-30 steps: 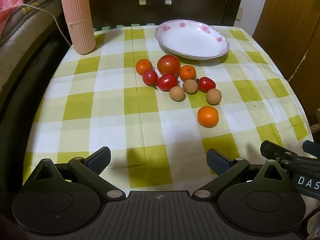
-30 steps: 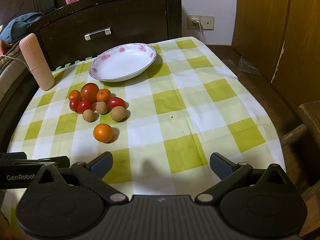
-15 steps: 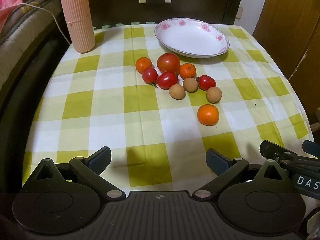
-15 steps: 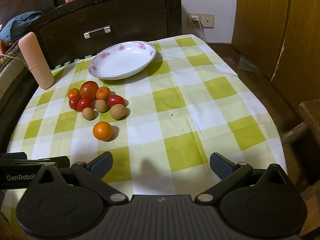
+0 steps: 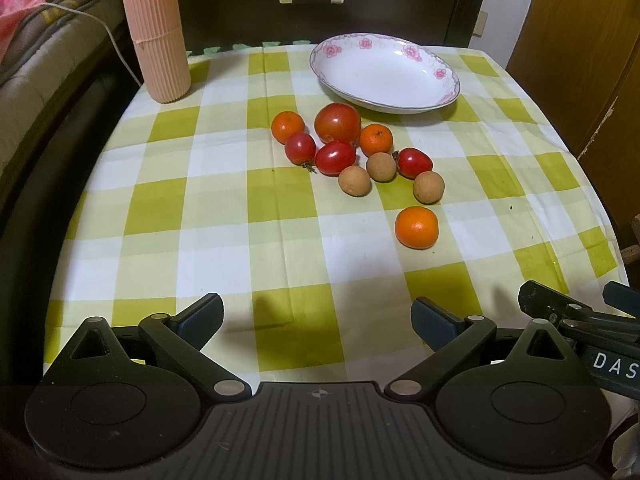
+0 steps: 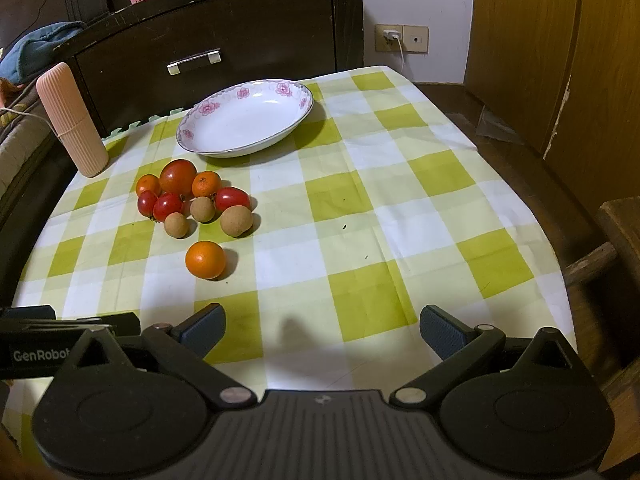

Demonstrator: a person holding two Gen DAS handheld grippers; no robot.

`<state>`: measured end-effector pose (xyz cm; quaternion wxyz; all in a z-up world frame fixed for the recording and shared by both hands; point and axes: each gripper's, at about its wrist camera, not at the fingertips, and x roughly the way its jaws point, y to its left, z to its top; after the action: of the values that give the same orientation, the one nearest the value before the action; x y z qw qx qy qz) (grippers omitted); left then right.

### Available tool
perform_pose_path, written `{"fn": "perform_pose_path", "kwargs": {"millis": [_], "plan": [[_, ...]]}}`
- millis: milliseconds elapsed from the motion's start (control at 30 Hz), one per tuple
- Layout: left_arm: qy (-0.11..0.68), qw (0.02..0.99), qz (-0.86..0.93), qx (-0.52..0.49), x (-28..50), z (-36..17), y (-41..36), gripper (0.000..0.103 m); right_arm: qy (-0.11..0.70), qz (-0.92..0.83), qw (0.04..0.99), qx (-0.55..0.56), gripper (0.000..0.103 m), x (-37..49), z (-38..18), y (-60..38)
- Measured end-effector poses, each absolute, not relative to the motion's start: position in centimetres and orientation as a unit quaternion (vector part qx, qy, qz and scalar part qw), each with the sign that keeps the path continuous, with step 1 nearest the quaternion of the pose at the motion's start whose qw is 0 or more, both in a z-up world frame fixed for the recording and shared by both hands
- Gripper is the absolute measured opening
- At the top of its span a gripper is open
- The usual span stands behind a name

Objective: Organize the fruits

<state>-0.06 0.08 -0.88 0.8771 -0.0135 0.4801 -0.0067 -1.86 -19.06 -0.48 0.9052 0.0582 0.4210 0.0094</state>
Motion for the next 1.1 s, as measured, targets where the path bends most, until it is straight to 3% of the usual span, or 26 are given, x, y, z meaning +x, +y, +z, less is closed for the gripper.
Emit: {"fn": "perform_pose_path", "kwargs": {"millis": [1100], "plan": [[0.487,0.873,-0.005,-0.015,-0.03,-1.04,0.34,0.099,0.425,0.01,0.903,0.059,0.102,-1.8,-0.76,-19.0]]}}
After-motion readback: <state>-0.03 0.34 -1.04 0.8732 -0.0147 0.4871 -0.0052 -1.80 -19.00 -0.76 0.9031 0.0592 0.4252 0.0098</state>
